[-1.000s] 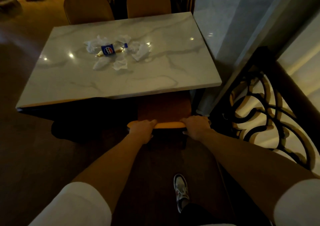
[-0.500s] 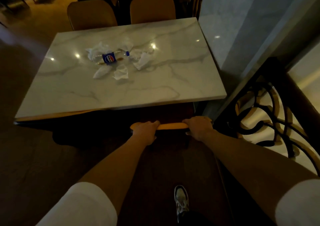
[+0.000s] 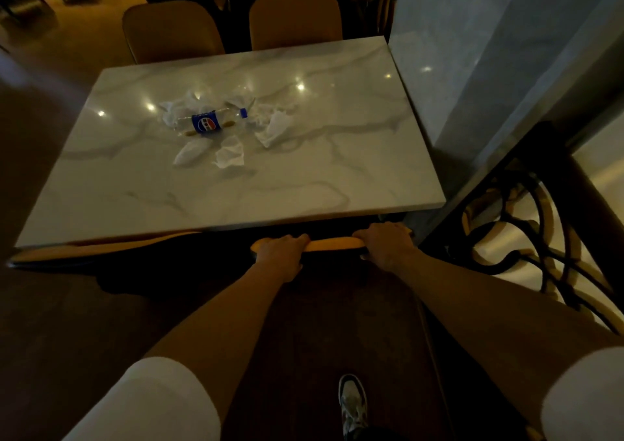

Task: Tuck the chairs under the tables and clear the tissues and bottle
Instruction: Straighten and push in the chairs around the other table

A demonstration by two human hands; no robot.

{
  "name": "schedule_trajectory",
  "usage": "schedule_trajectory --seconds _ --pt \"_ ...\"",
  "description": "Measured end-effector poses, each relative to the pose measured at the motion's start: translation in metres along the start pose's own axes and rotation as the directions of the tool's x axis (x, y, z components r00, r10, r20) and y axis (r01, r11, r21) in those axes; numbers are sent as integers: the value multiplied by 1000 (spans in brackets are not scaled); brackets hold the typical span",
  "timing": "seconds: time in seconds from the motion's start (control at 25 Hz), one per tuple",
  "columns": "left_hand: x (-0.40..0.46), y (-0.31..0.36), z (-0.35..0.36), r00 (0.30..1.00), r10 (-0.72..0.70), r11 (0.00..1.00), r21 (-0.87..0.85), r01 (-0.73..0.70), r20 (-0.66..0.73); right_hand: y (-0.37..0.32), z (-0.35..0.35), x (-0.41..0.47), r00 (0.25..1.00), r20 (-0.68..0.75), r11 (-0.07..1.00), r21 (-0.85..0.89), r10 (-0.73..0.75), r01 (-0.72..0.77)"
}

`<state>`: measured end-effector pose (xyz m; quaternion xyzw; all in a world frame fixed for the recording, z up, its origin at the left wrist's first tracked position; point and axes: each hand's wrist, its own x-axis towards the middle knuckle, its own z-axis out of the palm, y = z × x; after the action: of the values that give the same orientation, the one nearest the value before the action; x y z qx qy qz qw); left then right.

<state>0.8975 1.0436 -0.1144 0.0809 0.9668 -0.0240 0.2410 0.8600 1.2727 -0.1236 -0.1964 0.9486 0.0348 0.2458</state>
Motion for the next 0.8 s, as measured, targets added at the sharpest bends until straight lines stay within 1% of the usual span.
schedule_trajectory --seconds 0.24,0.44,0.8 --pt "8 -5 1 1000 16 1000 -5 -16 -18 0 -3 7 1000 16 999 -46 12 -11" --pt "19 -7 1 1000 6 1000 1 -6 -28 4 -7 15 1000 11 999 -36 21 -20" --pt "46 -17 -5 1000 21 1000 -5 -21 -10 13 -19 35 1000 2 1000 11 -10 10"
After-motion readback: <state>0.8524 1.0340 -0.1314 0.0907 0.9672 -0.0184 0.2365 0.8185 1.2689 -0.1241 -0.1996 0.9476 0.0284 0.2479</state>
